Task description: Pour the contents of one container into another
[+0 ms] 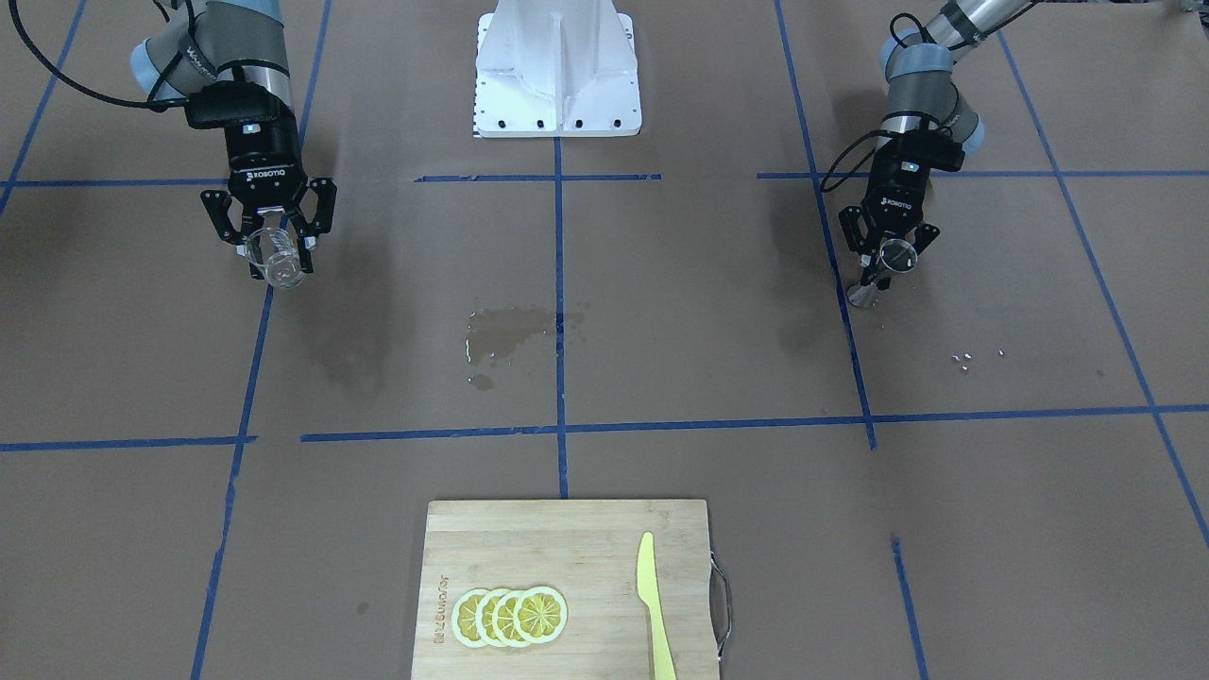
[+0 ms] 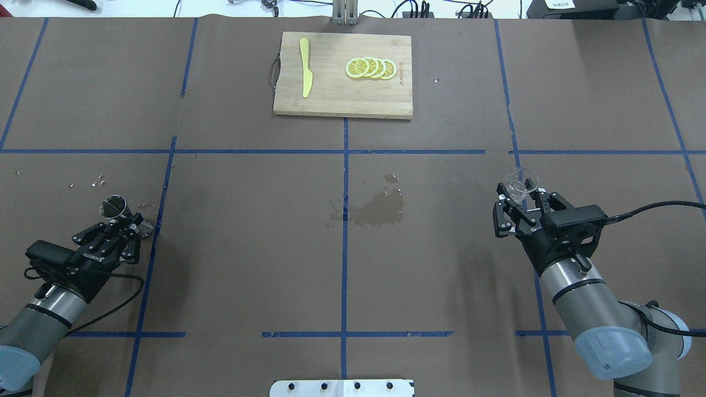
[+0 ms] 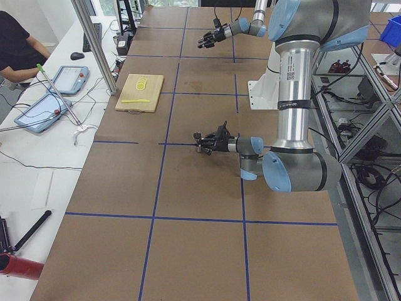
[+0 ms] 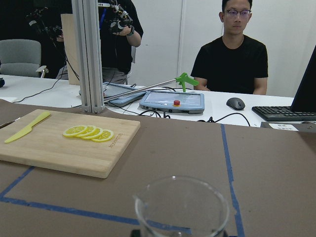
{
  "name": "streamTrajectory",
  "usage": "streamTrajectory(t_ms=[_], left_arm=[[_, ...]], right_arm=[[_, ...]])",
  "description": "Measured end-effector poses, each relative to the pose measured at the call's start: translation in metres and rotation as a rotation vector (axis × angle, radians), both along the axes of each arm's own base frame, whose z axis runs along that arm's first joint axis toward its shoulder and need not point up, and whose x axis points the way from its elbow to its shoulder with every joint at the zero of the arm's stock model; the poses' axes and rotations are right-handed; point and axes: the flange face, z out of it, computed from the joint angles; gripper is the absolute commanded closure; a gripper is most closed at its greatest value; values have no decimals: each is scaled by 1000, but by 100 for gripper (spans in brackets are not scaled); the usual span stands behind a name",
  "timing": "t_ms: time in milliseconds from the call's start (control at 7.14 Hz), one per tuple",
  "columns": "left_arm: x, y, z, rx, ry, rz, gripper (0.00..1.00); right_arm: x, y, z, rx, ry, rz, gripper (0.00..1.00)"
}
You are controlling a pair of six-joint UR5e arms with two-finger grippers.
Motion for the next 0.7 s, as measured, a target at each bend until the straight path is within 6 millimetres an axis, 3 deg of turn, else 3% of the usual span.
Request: streamTrajectory(t_ms=[140, 280, 700], left_arm=[[-1, 0, 1, 0, -2, 1, 16], [-2, 0, 2, -1, -5, 1, 7], [-3, 1, 3, 0, -9, 1, 6]], right_arm=[[0, 0, 0, 0, -1, 0, 100], [-1, 0, -1, 0, -2, 0, 100], [-1, 0, -2, 1, -3, 0, 100]])
